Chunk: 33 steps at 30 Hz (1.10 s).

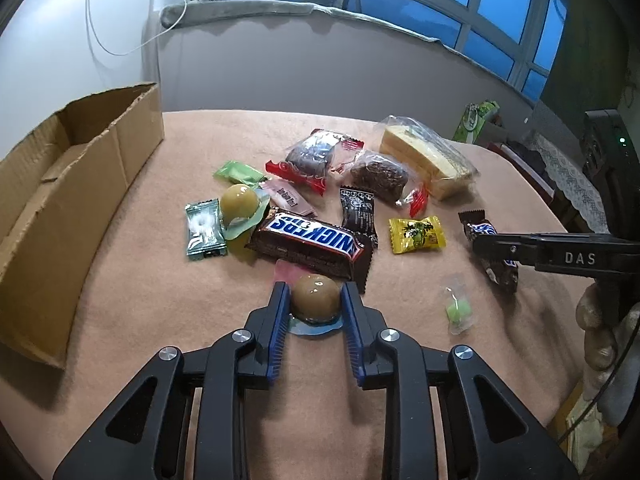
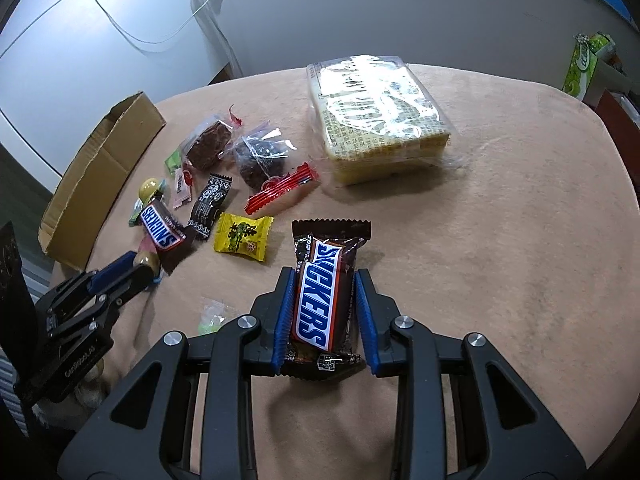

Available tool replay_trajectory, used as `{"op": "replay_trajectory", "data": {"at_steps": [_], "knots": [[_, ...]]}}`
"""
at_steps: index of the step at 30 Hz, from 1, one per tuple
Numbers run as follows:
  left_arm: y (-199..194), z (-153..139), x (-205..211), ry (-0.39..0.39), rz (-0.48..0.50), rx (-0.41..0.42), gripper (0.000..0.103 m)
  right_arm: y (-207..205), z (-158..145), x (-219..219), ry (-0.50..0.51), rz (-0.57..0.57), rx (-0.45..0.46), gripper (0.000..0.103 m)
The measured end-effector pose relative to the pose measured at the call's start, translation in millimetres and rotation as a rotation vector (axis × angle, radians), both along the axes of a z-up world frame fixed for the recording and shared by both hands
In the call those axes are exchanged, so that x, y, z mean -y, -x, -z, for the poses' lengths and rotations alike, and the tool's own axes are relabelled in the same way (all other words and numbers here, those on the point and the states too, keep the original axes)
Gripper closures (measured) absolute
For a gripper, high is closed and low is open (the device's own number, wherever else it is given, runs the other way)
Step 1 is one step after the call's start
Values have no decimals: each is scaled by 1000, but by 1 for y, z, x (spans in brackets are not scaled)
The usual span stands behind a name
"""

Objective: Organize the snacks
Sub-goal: 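Carry both snacks into the cardboard box and open both tools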

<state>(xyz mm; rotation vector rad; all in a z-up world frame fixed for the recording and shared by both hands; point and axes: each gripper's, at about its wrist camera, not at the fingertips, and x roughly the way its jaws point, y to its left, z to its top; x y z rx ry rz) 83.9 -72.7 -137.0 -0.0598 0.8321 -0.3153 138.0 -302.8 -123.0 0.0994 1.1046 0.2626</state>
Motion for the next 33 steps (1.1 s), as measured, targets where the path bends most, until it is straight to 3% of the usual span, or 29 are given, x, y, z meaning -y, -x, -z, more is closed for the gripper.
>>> {"op": "replay_trajectory", "data": {"at_steps": [9,16,33], "knots": [[8,-6,-3,7,-13,15,80,12,-16,2,12,-15,45,72],[20,-27,-12,18,-27,68,80,16,-38,-9,18,-48,96,73],[26,-69,-76,29,-145,198,80,3,-80,-82,7,-185,195,73]]}}
